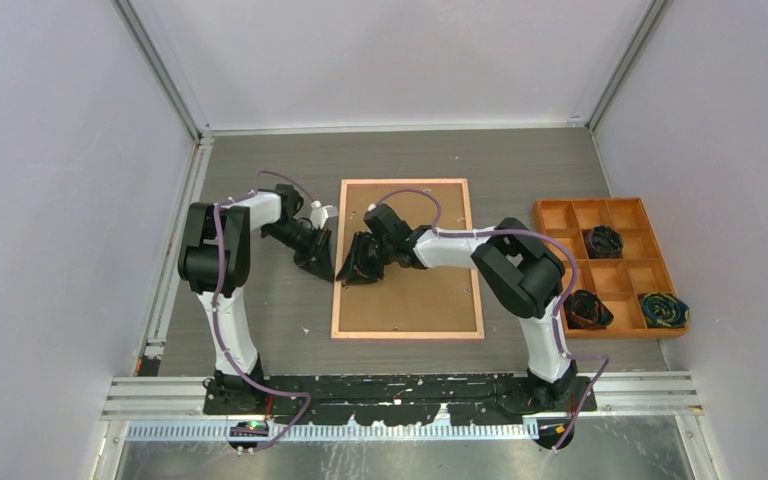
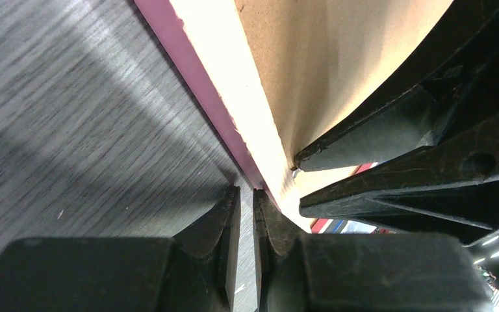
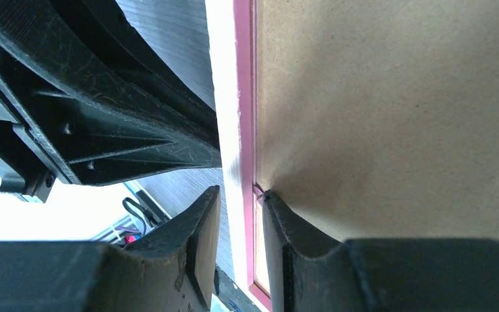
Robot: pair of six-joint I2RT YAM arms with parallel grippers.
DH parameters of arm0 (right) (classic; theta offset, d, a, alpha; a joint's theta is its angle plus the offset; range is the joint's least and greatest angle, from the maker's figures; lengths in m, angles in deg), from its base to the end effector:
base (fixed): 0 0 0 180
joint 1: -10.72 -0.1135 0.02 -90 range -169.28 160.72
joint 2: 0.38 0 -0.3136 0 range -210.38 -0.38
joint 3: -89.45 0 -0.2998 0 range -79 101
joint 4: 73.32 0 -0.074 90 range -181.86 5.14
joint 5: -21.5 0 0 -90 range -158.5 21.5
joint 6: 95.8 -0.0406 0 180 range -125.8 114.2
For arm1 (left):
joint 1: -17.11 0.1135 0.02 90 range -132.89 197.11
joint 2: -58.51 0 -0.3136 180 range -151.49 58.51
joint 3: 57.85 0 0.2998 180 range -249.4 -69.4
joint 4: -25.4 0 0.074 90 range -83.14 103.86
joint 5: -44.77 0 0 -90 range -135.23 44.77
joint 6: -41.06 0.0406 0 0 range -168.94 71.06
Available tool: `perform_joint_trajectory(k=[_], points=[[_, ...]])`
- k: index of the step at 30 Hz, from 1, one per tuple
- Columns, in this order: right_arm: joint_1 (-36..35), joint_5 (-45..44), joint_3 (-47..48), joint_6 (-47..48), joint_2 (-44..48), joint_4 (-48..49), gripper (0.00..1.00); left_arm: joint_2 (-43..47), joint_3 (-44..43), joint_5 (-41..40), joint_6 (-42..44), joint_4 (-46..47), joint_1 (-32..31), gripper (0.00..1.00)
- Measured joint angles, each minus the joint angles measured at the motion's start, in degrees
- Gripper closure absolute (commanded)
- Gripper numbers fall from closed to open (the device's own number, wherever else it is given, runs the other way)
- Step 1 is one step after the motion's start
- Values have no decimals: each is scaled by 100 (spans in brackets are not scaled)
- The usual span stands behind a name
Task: Put the photo into the frame
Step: Install the photo frame at the center of the board.
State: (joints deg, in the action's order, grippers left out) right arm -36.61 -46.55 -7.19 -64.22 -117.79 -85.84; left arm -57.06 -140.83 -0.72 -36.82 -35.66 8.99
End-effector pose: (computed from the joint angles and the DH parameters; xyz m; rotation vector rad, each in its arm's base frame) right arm 0.3206 0.3702 0.1429 0.0540 2.7384 1.1868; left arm 0.3934 -0.0849 0.1322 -0.4685 -2.8383 1.1795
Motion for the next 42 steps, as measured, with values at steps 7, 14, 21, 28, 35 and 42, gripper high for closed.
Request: perform_joint_trajectory(k=[7,14,21,28,35,42], points=[[2,7,11,13,-4,-24,65,0,0,0,2,0,0,84],[214,46,280,168,-50,-332,54,0,-28,-35,7,-31,-2,85],[1169,-138,929,380,-66,-769,47,-2,-590,-153,-136,-24,107,76],[1416,-319,2087,522,-680,-890,52,-177,-1117,-125,-409,127,146,73],[1346,-258,2765,564,-1488,-1167,55,-542,-1211,26,-538,153,138,77],[1353,-293,3115,551,-1722,-1211,58,-542,-1211,81,-573,160,136,80]])
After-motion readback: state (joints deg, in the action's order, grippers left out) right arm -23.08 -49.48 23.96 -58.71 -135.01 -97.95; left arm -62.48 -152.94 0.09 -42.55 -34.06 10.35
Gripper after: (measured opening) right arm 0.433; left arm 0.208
